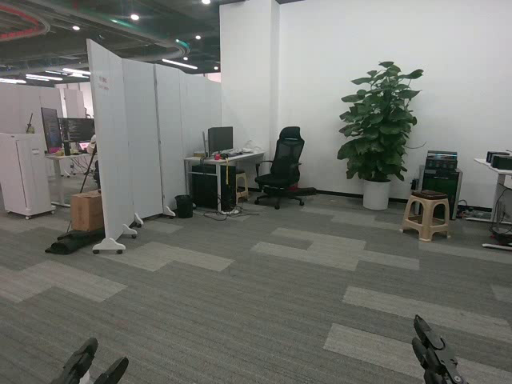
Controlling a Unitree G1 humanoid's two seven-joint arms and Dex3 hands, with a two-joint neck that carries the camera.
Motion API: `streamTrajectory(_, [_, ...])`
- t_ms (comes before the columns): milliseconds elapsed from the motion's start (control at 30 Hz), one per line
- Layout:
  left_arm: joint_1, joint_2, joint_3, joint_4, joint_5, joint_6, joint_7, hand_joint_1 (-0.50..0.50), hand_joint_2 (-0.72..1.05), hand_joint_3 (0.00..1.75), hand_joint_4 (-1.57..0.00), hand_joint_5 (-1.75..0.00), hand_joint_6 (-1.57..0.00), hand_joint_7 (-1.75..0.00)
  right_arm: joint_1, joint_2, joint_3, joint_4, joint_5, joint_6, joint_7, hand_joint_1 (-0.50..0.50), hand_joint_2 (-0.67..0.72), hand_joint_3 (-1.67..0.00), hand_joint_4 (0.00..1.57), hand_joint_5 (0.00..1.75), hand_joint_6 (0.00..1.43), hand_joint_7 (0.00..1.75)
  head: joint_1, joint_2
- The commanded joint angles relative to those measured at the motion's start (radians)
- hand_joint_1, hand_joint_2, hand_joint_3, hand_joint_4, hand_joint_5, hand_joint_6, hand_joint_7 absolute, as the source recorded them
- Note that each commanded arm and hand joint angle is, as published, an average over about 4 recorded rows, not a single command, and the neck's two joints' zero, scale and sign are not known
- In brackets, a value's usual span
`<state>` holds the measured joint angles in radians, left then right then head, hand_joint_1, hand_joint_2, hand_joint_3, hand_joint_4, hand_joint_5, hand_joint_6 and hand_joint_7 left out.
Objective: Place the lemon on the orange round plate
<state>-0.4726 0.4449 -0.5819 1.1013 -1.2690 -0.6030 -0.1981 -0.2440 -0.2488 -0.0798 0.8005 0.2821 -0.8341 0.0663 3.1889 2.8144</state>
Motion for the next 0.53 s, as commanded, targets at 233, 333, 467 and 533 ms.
streamTrajectory(233, [-0.002, 0.006, 0.008, -0.003, 0.003, -0.001, -0.003, 0.5, 0.96, 0.09, 0.0, 0.0, 0.0, 0.0, -0.003, 0.005, 0.002, 0.004, 0.011, -0.014, -0.013, 0.12, -0.32, -0.4, 0.0, 0.39, 0.0, 0.07, -0.003, -0.021])
streamTrajectory(333, [-0.001, 0.006, 0.008, -0.003, 0.003, -0.001, -0.003, 0.5, 0.96, 0.09, 0.0, 0.0, 0.0, 0.0, -0.003, 0.005, 0.002, 0.005, 0.011, -0.014, -0.013, 0.12, -0.34, -0.4, 0.0, 0.39, 0.0, 0.07, -0.003, -0.029])
streamTrajectory(467, [-0.001, 0.006, 0.008, -0.003, 0.003, -0.001, -0.003, 0.5, 0.96, 0.04, 0.0, 0.0, 0.0, 0.0, -0.003, 0.005, 0.005, 0.005, 0.011, -0.014, -0.016, 0.12, -0.32, -0.4, 0.0, 0.39, 0.0, 0.07, -0.002, -0.033])
streamTrajectory(533, [-0.001, 0.006, 0.008, -0.003, 0.003, -0.001, -0.003, 0.5, 0.96, 0.06, 0.0, 0.0, 0.0, 0.0, -0.003, 0.005, 0.006, 0.005, 0.011, -0.014, -0.016, 0.12, -0.31, -0.4, 0.0, 0.39, 0.0, 0.07, -0.002, -0.037])
